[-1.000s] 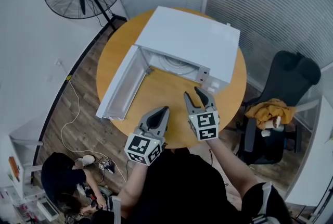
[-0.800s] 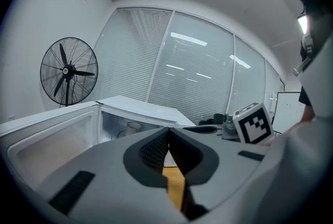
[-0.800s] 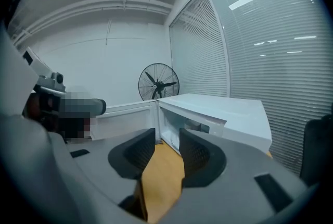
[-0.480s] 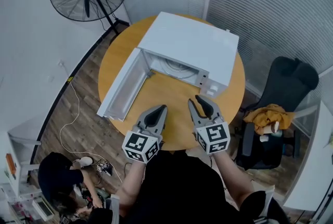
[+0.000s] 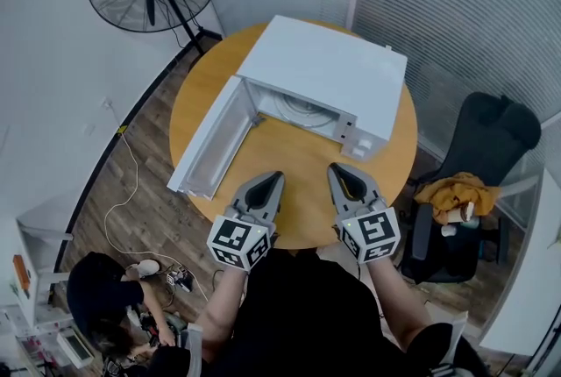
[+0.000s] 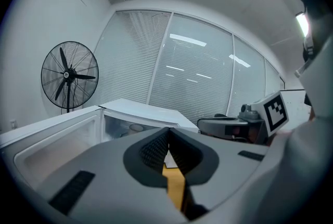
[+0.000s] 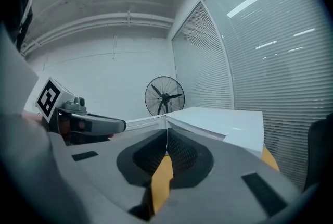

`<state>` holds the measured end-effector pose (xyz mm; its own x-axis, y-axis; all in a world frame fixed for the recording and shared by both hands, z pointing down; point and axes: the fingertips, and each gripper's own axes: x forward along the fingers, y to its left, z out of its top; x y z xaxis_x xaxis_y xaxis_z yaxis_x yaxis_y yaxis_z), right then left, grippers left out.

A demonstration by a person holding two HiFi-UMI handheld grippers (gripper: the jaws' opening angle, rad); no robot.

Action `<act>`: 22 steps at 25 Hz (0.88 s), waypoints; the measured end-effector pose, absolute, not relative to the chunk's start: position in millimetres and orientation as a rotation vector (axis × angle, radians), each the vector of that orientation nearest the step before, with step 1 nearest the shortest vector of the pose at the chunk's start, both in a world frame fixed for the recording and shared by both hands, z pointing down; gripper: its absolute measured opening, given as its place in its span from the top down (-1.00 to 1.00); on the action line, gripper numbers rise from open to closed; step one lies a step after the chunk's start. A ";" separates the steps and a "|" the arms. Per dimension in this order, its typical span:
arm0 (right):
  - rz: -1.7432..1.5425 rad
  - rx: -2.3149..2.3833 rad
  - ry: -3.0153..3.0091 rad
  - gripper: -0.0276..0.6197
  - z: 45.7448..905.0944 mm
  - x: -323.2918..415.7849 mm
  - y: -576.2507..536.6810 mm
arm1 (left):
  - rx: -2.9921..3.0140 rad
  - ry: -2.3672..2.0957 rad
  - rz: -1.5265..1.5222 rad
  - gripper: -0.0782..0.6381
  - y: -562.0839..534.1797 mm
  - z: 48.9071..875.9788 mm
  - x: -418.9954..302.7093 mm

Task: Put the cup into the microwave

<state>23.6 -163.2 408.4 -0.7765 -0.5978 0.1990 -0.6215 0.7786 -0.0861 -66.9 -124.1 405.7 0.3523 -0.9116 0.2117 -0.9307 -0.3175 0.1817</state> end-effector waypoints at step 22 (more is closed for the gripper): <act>0.208 0.935 -2.819 0.88 407.5 14.8 -161.1 | 2.351 -1.649 0.102 0.79 -124.4 404.0 -71.1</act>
